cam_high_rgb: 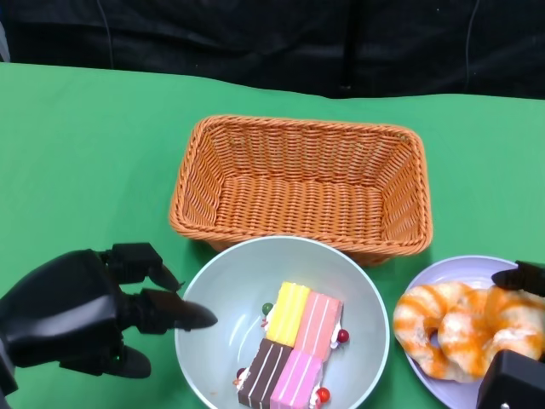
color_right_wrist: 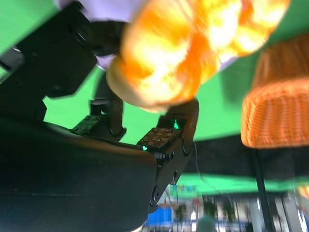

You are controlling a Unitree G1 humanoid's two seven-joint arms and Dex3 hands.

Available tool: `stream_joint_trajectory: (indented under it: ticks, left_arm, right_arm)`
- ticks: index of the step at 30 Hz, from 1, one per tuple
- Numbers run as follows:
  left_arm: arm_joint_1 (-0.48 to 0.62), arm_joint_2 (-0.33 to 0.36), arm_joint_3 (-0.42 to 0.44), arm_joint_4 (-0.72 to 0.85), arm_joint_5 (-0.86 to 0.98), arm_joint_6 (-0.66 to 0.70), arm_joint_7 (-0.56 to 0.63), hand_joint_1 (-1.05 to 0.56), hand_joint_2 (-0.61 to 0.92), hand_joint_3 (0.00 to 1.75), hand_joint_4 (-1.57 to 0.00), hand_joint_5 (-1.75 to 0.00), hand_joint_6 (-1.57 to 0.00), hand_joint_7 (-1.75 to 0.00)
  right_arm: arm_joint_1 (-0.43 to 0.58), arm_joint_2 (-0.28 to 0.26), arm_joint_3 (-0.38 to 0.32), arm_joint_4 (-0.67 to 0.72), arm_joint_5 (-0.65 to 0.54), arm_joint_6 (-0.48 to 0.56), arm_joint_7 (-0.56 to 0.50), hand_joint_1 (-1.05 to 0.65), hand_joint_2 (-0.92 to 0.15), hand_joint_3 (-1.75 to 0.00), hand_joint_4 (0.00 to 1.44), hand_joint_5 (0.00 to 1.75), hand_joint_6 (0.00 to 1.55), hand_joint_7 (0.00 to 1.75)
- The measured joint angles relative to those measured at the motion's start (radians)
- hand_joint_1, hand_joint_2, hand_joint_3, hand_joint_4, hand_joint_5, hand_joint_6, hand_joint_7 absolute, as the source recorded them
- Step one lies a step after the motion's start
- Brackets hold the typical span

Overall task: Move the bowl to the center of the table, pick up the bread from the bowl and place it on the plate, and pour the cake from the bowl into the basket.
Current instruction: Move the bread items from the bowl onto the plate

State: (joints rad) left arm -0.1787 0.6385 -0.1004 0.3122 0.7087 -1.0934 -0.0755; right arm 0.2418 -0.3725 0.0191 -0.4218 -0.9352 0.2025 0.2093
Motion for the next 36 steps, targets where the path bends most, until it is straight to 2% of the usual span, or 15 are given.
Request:
stream_joint_trajectory:
  ticks: [3, 7, 9, 13, 16, 22, 27, 32, 33, 35, 36]
  left_arm:
    - [-0.029, 0.012, -0.02, 0.019, 0.116, -0.03, 0.079, -0.32, 0.78, 0.0, -0.46, -0.58, -0.72, -0.08]
    - [-0.051, 0.026, -0.035, 0.029, 0.174, -0.036, 0.155, -0.32, 0.77, 0.0, -0.48, -0.55, -0.73, -0.07]
    - [-0.074, 0.031, -0.061, 0.032, 0.221, -0.036, 0.201, -0.39, 0.78, 0.0, -0.51, -0.5, -0.74, -0.05]
    - [-0.155, 0.058, -0.193, 0.044, 0.471, -0.01, 0.363, -0.45, 0.87, 0.01, -0.57, -0.33, -0.73, -0.01]
    - [-0.203, 0.069, -0.267, 0.06, 0.552, 0.027, 0.475, -0.44, 0.9, 0.01, -0.6, -0.29, -0.72, 0.0]
    - [-0.344, 0.075, -0.504, 0.123, 0.782, 0.156, 0.775, -0.48, 0.89, 0.01, -0.63, -0.28, -0.71, 0.0]
    - [-0.423, 0.074, -0.639, 0.206, 0.828, 0.217, 0.898, -0.45, 0.9, 0.01, -0.64, -0.3, -0.72, -0.01]
    - [-0.439, 0.079, -0.702, 0.228, 0.826, 0.261, 0.979, -0.45, 0.82, 0.0, -0.68, -0.34, -0.75, -0.02]
    - [-0.443, 0.079, -0.714, 0.232, 0.825, 0.266, 1.008, -0.44, 0.82, 0.0, -0.65, -0.39, -0.74, -0.01]
    - [-0.453, 0.078, -0.728, 0.235, 0.822, 0.272, 1.032, -0.43, 0.83, 0.0, -0.52, -0.61, -0.73, 0.0]
    - [-0.457, 0.078, -0.732, 0.236, 0.82, 0.275, 1.033, -0.44, 0.84, 0.0, -0.5, -0.66, -0.74, -0.01]
  right_arm:
    - [0.005, -0.03, 0.026, -0.069, -0.075, 0.065, 0.144, -0.54, -0.92, -0.1, 0.3, 0.15, 0.31, 0.0]
    - [0.007, -0.033, 0.034, -0.095, -0.108, 0.091, 0.202, -0.56, -0.92, -0.1, 0.29, 0.15, 0.29, 0.0]
    - [0.022, -0.034, 0.035, -0.121, -0.127, 0.105, 0.231, -0.67, -0.92, -0.11, 0.25, 0.13, 0.25, 0.0]
    - [0.105, -0.028, 0.074, -0.311, -0.2, 0.097, 0.346, -0.78, -0.92, -0.13, 0.22, 0.13, 0.2, 0.0]
    - [0.125, -0.01, 0.077, -0.336, -0.23, 0.095, 0.363, -0.81, -0.92, -0.15, 0.2, 0.13, 0.2, 0.0]
    - [0.162, 0.063, 0.092, -0.414, -0.296, 0.092, 0.398, -0.84, -0.92, -0.19, 0.17, 0.14, 0.18, 0.0]
    - [0.18, 0.114, 0.09, -0.445, -0.305, 0.085, 0.413, -0.83, -0.92, -0.19, 0.17, 0.15, 0.17, 0.0]
    - [0.204, 0.155, 0.069, -0.511, -0.286, 0.071, 0.427, -0.8, -0.92, -0.18, 0.19, 0.18, 0.19, 0.01]
    - [0.206, 0.163, 0.064, -0.513, -0.279, 0.067, 0.427, -0.8, -0.92, -0.18, 0.19, 0.18, 0.19, 0.01]
    - [0.209, 0.179, 0.061, -0.513, -0.276, 0.063, 0.427, -0.79, -0.92, -0.18, 0.19, 0.19, 0.19, 0.01]
    - [0.209, 0.183, 0.059, -0.513, -0.276, 0.061, 0.427, -0.78, -0.92, -0.18, 0.19, 0.19, 0.19, 0.01]
